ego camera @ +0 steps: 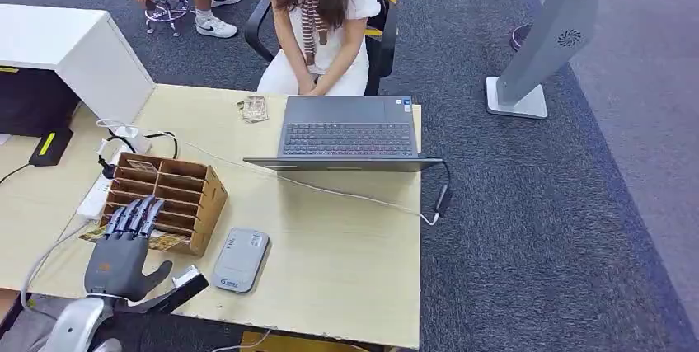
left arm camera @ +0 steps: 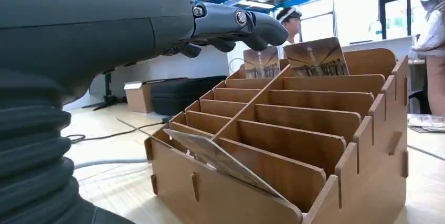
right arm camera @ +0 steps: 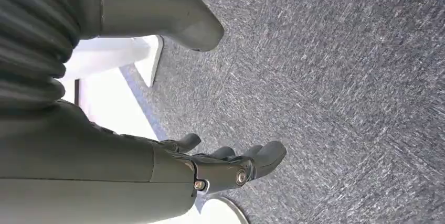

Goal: Pass the card to the sensor for recognition and then transmit it.

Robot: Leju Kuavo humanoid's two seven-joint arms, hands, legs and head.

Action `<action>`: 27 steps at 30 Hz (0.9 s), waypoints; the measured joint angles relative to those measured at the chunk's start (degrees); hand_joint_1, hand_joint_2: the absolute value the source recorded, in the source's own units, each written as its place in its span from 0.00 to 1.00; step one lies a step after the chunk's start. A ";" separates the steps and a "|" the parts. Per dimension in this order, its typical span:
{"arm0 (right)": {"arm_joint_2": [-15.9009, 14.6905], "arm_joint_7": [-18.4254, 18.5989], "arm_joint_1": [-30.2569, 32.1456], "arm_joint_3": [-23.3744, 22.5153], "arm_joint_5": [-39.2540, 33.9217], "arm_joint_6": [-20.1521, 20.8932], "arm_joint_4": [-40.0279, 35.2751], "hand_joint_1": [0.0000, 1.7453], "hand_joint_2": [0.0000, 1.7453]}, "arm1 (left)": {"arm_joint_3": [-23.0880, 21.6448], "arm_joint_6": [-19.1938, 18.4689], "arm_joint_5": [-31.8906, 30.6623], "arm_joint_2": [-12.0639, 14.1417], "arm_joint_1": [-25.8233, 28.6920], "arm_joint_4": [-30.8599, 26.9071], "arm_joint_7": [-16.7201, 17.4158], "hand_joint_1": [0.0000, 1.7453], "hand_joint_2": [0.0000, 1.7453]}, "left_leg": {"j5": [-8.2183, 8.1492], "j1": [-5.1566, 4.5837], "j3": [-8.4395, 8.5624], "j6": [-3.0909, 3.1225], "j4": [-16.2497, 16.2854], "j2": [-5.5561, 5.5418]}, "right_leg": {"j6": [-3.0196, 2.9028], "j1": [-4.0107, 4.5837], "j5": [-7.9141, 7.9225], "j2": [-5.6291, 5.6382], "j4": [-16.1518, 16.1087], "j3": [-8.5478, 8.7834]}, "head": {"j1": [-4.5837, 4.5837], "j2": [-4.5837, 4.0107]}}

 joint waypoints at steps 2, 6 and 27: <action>0.00 -0.07 0.00 0.00 0.24 0.00 0.00 0.00 1.00 | 0.00 -0.02 0.02 -0.04 0.00 0.00 0.00 0.00 1.00 | 0.00 0.00 0.00 0.00 0.00 0.00 | 0.00 0.00 0.00 0.00 0.00 0.00 | 0.00 0.00; 0.00 -0.15 0.00 0.00 0.83 0.00 0.00 0.00 1.00 | 0.00 -0.15 0.02 -0.11 -0.12 0.04 0.00 1.00 1.00 | 0.00 0.00 0.00 0.00 0.00 0.00 | 0.00 0.00 0.00 0.00 0.00 0.00 | 0.02 0.00; 0.00 -0.48 0.02 0.00 1.01 -0.17 0.00 0.00 1.00 | 0.00 -0.31 0.81 -1.29 -1.18 0.20 0.17 1.00 1.00 | 0.00 0.00 0.00 0.00 0.00 0.01 | 0.00 0.00 0.00 0.01 0.00 0.00 | 0.00 0.00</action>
